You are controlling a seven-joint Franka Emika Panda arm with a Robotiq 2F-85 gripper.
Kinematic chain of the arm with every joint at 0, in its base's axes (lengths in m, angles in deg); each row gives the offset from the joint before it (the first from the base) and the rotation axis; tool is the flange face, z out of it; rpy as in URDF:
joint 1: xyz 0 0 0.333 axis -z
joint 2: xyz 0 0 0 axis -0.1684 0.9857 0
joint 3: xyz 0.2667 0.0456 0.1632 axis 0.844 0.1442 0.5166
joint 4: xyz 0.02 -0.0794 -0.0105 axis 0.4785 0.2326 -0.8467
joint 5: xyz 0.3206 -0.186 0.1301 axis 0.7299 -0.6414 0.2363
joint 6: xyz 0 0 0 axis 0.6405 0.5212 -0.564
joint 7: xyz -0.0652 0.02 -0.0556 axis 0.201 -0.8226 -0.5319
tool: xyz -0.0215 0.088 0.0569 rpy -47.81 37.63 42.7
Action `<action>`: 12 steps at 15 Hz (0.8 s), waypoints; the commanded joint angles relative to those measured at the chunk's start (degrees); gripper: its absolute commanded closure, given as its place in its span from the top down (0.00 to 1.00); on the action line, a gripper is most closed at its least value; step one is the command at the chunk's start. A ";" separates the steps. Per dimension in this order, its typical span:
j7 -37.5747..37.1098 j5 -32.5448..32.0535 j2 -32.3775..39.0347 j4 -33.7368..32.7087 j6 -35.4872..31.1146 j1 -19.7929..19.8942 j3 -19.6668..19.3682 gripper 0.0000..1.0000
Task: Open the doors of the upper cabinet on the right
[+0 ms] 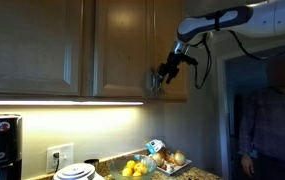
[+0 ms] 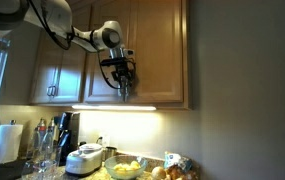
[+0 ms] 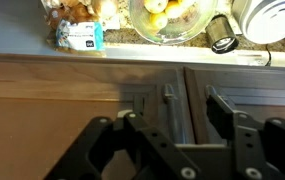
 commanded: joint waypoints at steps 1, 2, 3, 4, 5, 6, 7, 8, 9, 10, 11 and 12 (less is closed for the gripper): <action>0.80 -0.90 0.55 -0.72 1.00 0.02 0.06 0.98; 0.85 -0.57 0.59 -0.73 1.21 0.07 -0.01 1.00; 0.96 -0.51 0.62 -0.67 1.23 0.06 -0.01 1.00; 1.35 -0.34 0.52 -0.46 0.95 0.05 -0.03 1.00; 1.39 -0.44 0.54 -0.45 0.79 0.05 -0.01 0.94; 1.72 -0.36 0.53 -0.45 0.53 0.07 -0.05 0.93; 1.98 -0.31 0.61 -0.59 0.45 0.09 -0.08 0.90; 2.31 -0.19 0.81 -0.82 0.22 0.11 -0.11 0.86; 2.59 -0.21 0.92 -0.87 -0.17 0.13 -0.11 0.91; 2.72 -0.38 1.22 -1.10 -0.65 0.14 -0.10 0.97; 2.91 -0.44 1.29 -1.18 -0.74 0.15 -0.10 0.98; 3.54 -0.54 1.19 -0.93 -1.39 0.17 -0.12 1.00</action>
